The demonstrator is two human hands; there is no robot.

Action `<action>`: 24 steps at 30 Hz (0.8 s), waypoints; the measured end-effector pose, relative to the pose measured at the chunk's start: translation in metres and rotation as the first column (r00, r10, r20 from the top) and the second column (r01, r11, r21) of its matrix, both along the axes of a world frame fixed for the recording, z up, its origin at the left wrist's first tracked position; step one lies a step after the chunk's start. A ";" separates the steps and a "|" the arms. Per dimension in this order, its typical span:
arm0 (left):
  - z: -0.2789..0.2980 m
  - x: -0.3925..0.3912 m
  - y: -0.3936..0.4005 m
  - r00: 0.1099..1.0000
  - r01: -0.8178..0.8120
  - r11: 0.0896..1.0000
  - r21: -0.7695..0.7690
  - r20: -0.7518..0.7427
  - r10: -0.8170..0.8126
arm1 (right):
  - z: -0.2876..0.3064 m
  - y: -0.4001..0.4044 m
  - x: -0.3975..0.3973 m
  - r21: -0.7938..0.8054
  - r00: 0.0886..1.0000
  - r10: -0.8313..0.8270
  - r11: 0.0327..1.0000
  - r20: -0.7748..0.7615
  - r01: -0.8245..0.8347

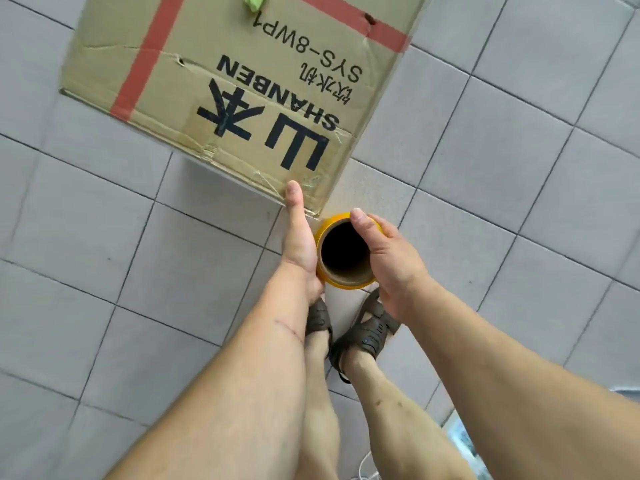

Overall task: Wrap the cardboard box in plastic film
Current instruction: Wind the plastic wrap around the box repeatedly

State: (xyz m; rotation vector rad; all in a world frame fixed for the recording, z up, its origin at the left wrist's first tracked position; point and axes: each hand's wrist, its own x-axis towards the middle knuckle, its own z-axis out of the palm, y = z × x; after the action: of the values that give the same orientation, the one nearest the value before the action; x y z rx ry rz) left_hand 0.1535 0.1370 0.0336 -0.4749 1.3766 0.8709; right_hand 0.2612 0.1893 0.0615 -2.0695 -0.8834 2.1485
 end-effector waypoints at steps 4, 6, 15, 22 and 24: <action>-0.008 0.008 0.004 0.992 -0.124 0.992 -0.004 -0.010 0.124 | 0.003 0.023 -0.003 0.040 0.996 0.085 0.995 0.034 -0.087; -0.021 0.011 0.006 0.981 -0.164 0.985 -0.052 -0.115 0.157 | 0.007 0.029 -0.002 0.031 0.991 0.127 0.991 0.048 -0.129; 0.002 0.024 0.022 0.945 -0.327 0.944 0.041 -0.001 0.328 | 0.008 0.067 -0.007 0.020 0.914 0.398 0.916 0.080 -0.401; 0.000 0.040 0.043 0.868 -0.491 0.871 0.020 -0.078 0.491 | 0.011 0.095 -0.002 0.008 0.817 0.576 0.817 0.026 -0.576; 0.002 0.047 0.049 0.836 -0.542 0.839 0.046 -0.068 0.544 | 0.012 0.109 -0.006 0.057 0.767 0.641 0.764 0.041 -0.642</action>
State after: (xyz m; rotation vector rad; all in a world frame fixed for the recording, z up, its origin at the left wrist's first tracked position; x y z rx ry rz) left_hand 0.2007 0.1864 0.0352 -0.8459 1.3158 1.3821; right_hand 0.2554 0.2988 0.0737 -1.9338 -1.8738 2.3103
